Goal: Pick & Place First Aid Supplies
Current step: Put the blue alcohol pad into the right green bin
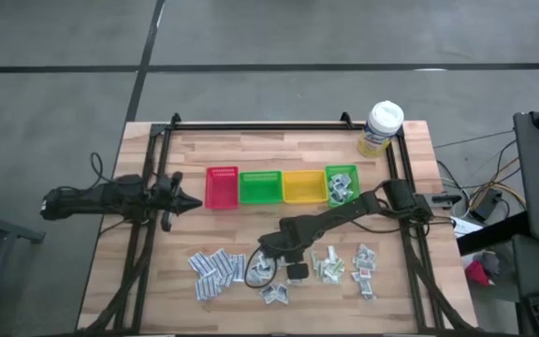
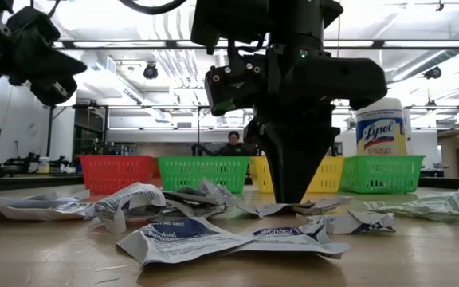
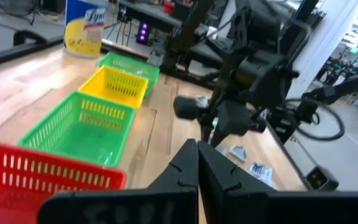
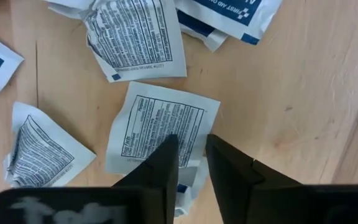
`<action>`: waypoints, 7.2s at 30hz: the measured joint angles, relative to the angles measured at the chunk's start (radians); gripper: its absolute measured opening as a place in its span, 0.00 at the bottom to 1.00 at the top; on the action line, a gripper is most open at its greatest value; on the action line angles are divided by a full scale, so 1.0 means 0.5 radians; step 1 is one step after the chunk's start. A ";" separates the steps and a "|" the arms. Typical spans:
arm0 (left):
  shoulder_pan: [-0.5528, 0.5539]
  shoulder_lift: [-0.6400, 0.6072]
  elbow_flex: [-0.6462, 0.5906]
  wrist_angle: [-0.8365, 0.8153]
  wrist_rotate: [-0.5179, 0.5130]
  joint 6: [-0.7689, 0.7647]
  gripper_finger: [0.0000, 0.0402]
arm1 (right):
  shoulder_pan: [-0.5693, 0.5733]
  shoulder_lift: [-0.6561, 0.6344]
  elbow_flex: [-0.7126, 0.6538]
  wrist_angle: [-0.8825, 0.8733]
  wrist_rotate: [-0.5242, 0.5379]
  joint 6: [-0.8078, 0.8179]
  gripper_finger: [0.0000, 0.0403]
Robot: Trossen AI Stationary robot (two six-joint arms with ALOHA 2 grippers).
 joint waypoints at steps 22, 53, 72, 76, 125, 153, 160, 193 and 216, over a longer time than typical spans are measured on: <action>0.000 0.000 -0.168 0.191 0.000 0.052 0.00 | -0.007 -0.021 -0.006 0.001 0.005 0.000 0.02; -0.001 0.000 -0.181 0.193 0.000 0.111 0.00 | -0.005 -0.150 0.015 -0.060 0.061 -0.031 0.02; -0.001 -0.001 -0.184 0.202 0.000 0.109 0.00 | -0.028 -0.532 0.011 -0.700 0.250 0.231 0.02; -0.001 -0.001 -0.184 0.203 0.000 0.105 0.00 | -0.039 -0.609 -0.003 -0.822 0.320 0.311 0.02; 0.000 -0.001 -0.186 0.216 0.000 0.108 0.00 | -0.643 -1.379 -0.816 -1.126 1.022 1.461 0.02; 0.000 -0.001 -0.186 0.217 0.000 0.109 0.00 | -1.136 -1.378 -1.215 -0.420 0.608 1.359 0.02; 0.000 -0.001 -0.186 0.217 0.000 0.109 0.00 | -1.137 -1.377 -1.378 -0.171 0.560 1.359 0.02; 0.000 -0.001 -0.186 0.217 0.000 0.109 0.00 | -1.134 -1.375 -1.278 -0.120 0.561 1.128 0.25; 0.000 -0.001 -0.185 0.217 0.000 0.154 0.00 | -0.302 -1.378 -0.906 -0.204 0.414 1.163 0.17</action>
